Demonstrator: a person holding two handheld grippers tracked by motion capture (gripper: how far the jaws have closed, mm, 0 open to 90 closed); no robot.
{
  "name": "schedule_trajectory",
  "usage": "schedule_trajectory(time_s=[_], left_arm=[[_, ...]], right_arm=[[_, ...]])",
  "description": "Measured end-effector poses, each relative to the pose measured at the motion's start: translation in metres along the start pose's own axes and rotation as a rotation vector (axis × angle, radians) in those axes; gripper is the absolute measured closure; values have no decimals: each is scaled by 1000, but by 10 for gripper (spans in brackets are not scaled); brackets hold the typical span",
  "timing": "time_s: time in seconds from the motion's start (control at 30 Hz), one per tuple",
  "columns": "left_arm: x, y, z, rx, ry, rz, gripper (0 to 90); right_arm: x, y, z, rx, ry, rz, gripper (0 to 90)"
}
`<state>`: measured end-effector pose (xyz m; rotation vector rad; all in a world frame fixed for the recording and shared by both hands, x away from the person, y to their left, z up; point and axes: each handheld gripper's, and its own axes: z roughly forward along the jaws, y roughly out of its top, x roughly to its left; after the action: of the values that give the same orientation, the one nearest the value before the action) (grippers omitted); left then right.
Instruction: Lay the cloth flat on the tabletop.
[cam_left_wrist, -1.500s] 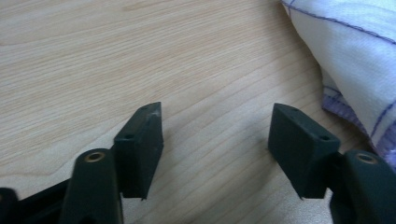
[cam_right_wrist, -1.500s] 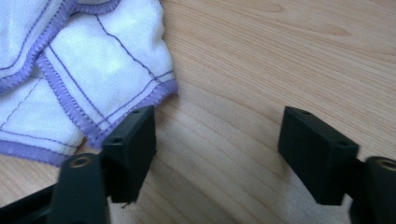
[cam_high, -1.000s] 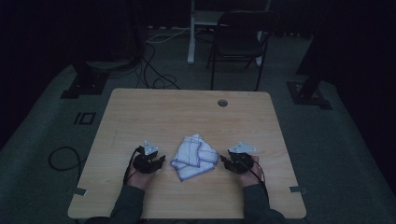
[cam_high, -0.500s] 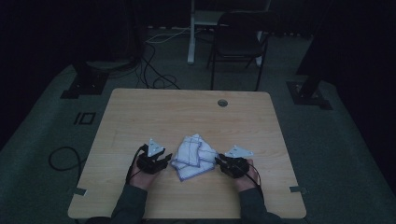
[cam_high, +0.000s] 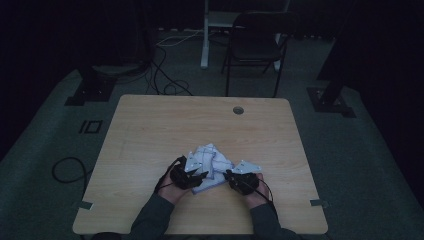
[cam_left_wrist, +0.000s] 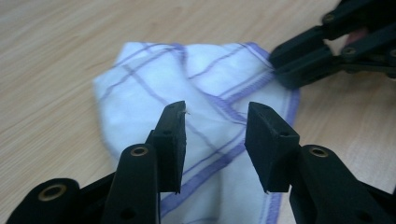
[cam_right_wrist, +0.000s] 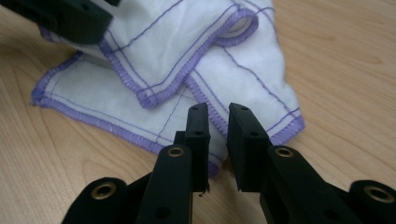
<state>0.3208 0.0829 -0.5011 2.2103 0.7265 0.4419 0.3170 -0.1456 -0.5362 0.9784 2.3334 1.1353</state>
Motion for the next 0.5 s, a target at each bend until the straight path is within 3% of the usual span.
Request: schedule_trajectory(time_s=[0.13, 0.33, 0.5], left_arm=[[-5, 0, 7, 17, -34, 35, 574], [-9, -3, 17, 45, -47, 41, 569], [-14, -4, 25, 65, -57, 76, 550]], right_arm=[[1, 0, 1, 1, 6, -8, 797], [1, -1, 3, 13, 11, -7, 815], [0, -2, 5, 24, 15, -2, 812]])
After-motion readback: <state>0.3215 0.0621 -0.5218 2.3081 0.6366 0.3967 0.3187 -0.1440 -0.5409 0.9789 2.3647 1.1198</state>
